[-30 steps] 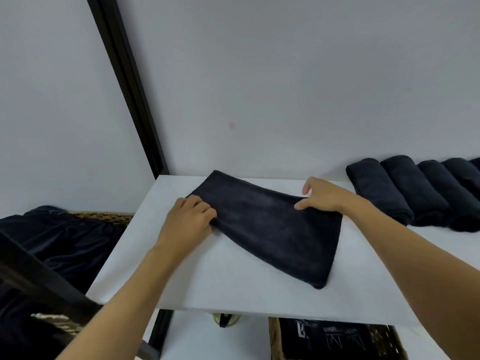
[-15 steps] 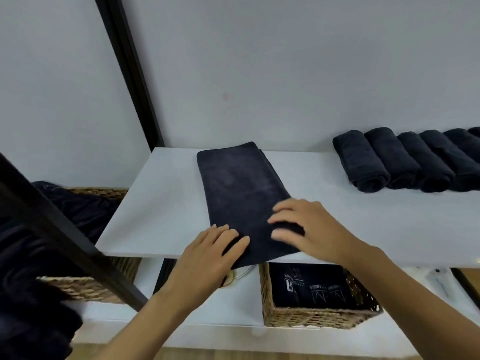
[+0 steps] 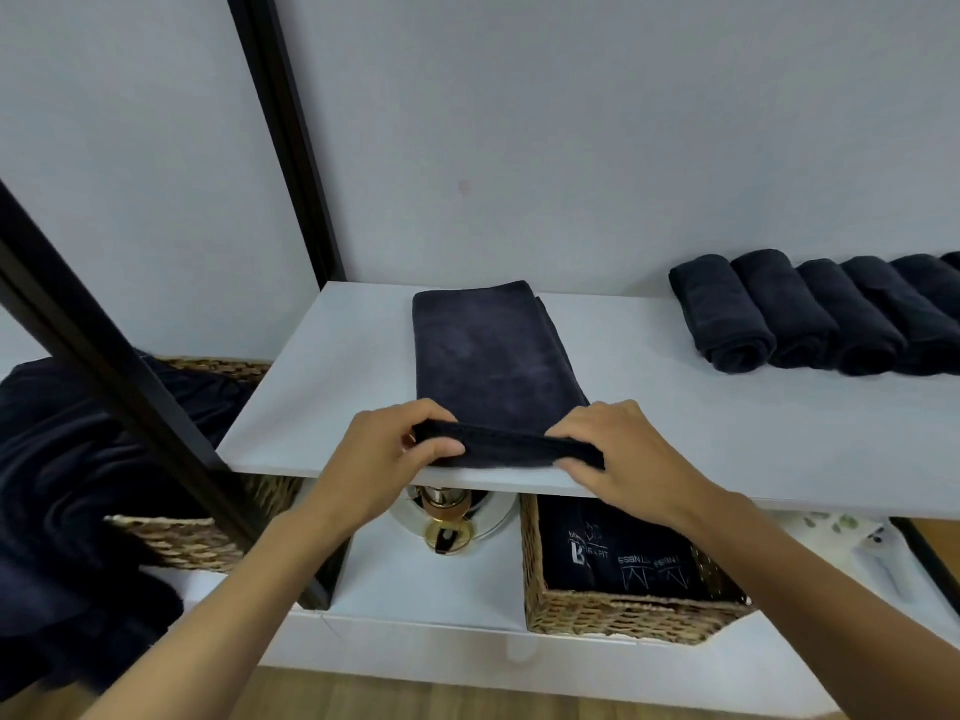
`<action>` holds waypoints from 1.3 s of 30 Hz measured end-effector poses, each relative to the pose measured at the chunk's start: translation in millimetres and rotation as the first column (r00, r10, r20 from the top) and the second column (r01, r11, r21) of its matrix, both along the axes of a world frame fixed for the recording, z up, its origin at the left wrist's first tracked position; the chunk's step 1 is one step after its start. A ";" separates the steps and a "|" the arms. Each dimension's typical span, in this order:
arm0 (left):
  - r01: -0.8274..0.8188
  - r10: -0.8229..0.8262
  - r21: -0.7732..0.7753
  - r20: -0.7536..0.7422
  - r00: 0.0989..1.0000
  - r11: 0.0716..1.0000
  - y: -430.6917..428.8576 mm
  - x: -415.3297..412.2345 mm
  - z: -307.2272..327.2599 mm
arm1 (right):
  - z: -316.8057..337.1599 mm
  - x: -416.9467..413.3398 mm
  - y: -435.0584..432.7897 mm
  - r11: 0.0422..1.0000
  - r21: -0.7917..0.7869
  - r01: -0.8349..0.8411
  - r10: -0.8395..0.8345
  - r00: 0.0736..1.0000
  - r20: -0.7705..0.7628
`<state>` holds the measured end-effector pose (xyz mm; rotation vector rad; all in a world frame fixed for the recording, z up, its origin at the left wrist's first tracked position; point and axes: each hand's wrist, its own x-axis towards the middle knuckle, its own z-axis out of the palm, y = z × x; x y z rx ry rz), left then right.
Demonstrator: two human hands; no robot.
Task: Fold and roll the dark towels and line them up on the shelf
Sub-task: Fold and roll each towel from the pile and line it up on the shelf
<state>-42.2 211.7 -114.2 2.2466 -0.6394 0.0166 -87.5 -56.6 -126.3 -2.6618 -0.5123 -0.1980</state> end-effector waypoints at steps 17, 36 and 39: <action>-0.010 0.024 -0.126 0.108 0.994 0.992 -20.4 15.5 53.7 | 50.0 25.0 -7.8 0.975 0.152 0.161 -0.130 0.972 -0.195; -0.054 0.047 -0.109 -0.061 0.997 0.993 19.3 0.6 46.0 | 28.6 -2.8 -4.4 0.987 0.155 0.048 -0.044 0.999 -0.029; -0.048 0.034 -0.109 -0.125 0.992 0.993 30.4 -9.2 30.8 | 18.7 -8.7 -4.8 0.983 0.181 0.009 0.003 0.998 -0.066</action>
